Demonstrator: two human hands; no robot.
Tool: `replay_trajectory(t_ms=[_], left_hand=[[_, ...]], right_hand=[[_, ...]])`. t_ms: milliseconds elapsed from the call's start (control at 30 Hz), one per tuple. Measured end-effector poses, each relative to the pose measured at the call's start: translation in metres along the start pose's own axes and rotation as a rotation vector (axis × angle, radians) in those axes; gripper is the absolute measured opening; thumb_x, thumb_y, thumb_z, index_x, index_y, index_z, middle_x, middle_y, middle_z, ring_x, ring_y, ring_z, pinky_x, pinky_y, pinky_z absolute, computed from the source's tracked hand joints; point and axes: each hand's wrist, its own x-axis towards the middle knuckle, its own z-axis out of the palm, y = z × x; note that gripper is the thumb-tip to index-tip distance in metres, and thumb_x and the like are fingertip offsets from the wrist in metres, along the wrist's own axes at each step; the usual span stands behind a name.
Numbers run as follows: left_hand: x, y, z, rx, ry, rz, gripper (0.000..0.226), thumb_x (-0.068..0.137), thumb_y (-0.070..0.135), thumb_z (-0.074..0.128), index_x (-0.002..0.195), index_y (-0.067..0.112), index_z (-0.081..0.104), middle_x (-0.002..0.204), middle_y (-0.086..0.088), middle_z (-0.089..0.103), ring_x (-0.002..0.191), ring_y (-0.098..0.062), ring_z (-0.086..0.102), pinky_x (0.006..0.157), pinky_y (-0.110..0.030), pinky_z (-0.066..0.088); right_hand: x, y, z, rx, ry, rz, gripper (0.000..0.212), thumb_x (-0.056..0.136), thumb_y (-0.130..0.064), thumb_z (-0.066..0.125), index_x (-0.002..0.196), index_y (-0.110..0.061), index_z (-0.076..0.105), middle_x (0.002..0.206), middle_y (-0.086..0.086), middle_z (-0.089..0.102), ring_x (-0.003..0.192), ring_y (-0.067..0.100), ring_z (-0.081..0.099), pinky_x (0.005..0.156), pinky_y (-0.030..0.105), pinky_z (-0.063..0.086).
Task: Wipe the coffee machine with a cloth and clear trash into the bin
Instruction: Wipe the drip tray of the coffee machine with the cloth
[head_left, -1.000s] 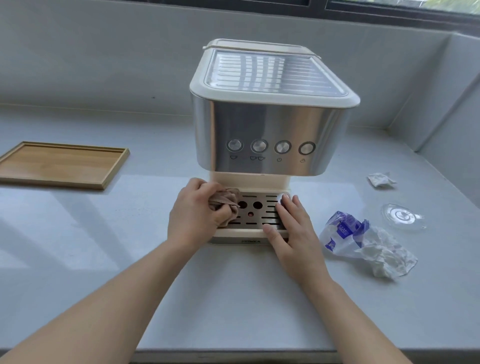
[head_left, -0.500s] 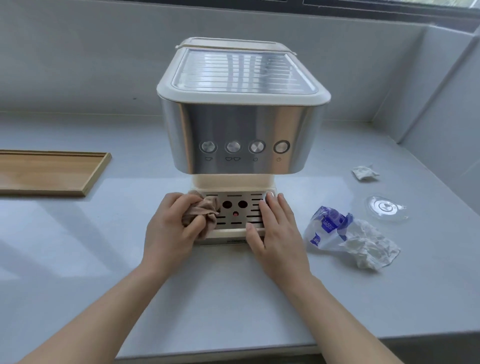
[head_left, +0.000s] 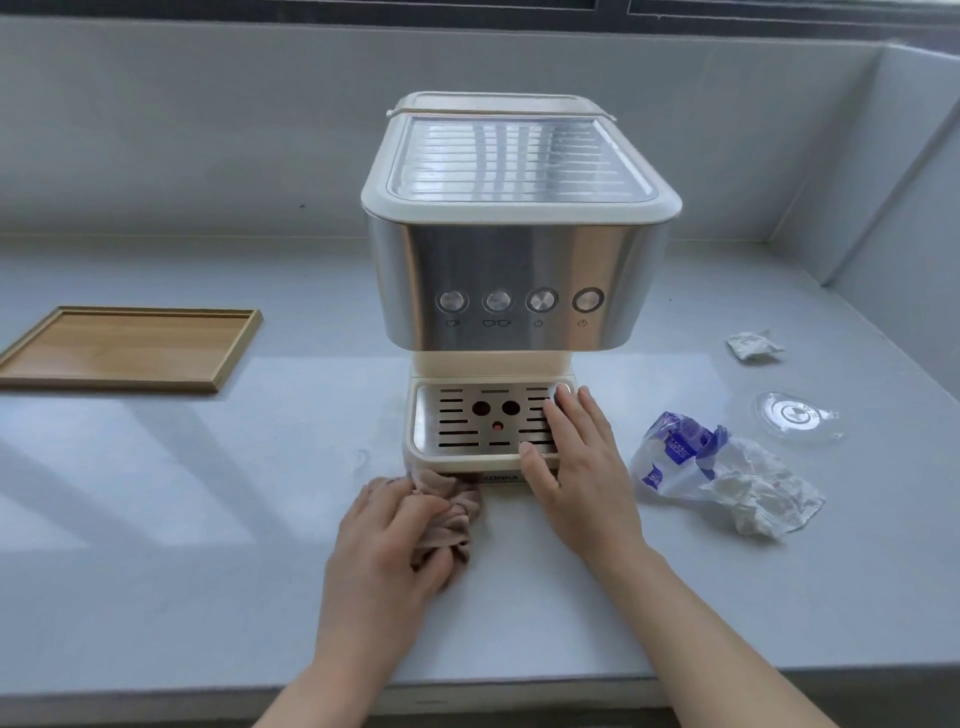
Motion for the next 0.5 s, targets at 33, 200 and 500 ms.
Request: replay_trajectory(t_ms=[33,200,500], left_hand=[[-0.003,0.005,0.006,0.028,0.02,0.013,0.027,0.07,0.018,0.073,0.095,0.028,0.065,0.103,0.015,0.058,0.096,-0.016,0.058,0.076,-0.029,0.045],[0.0,0.054,0.045,0.093,-0.022,0.057,0.024,0.075,0.027,0.057,0.095,0.02,0.069,0.098,-0.001,0.062,0.096,-0.028,0.057,0.092,-0.042,0.047],[-0.004,0.048,0.02,-0.435,-0.198,-0.048,0.059,0.067,0.023,0.064,0.125,0.028,0.062,0.138,0.009,0.049,0.133,-0.009,0.048,0.108,-0.023,0.042]], right_hand=[[0.001,0.001,0.0,0.028,-0.008,0.011,0.065,0.094,-0.047,0.04,0.15,-0.014,0.039,0.163,-0.002,0.025,0.152,0.01,0.007,0.119,0.017,0.001],[-0.006,-0.005,-0.016,0.251,0.125,0.047,0.037,0.099,-0.012,0.055,0.136,-0.015,0.056,0.153,-0.002,0.042,0.145,0.016,0.03,0.119,0.035,0.027],[-0.085,-0.018,-0.032,0.133,-0.028,-0.006,0.061,0.084,-0.053,0.062,0.135,-0.019,0.058,0.136,-0.014,0.054,0.126,0.004,0.047,0.106,0.028,0.042]])
